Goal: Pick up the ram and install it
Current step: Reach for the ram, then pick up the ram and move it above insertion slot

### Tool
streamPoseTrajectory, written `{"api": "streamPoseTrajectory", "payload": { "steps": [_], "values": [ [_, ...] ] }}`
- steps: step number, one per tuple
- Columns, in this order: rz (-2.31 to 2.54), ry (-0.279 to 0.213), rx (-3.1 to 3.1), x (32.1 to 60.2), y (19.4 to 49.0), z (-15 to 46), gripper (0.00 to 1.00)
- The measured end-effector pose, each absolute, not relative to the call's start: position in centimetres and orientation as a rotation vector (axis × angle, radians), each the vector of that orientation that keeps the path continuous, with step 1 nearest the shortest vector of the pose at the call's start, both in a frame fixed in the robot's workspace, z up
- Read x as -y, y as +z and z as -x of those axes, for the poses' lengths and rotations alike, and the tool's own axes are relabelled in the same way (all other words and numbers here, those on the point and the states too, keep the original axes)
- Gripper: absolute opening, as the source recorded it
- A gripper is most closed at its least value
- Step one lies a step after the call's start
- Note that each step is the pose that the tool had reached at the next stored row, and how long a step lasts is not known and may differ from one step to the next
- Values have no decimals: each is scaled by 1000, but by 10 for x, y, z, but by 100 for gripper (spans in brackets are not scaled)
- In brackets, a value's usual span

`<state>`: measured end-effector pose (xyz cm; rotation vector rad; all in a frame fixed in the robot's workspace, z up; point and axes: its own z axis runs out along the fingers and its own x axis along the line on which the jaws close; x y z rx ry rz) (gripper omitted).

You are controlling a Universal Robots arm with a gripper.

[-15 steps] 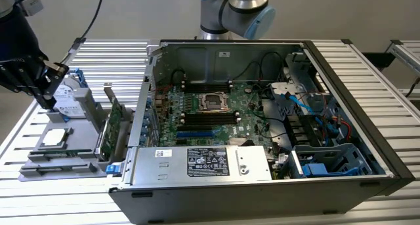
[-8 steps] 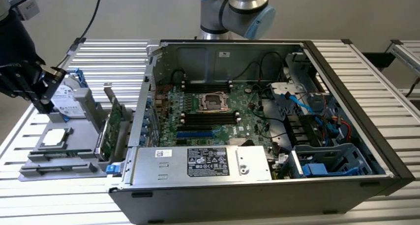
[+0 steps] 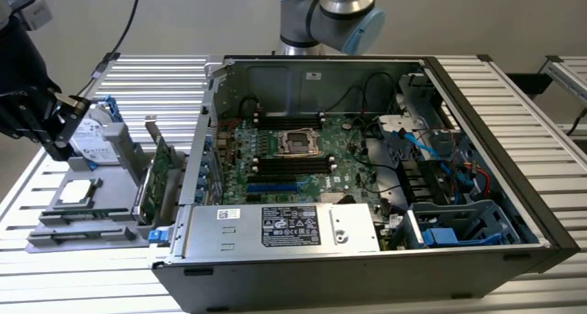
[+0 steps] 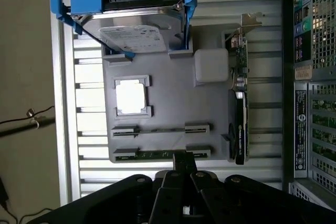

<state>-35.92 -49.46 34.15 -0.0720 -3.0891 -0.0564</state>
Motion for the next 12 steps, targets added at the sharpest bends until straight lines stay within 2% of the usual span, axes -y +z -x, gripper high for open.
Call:
{"api": "streamPoseTrajectory", "payload": {
  "steps": [12],
  "values": [
    [72,-57,3089,495,342,359,11]
  ]
}}
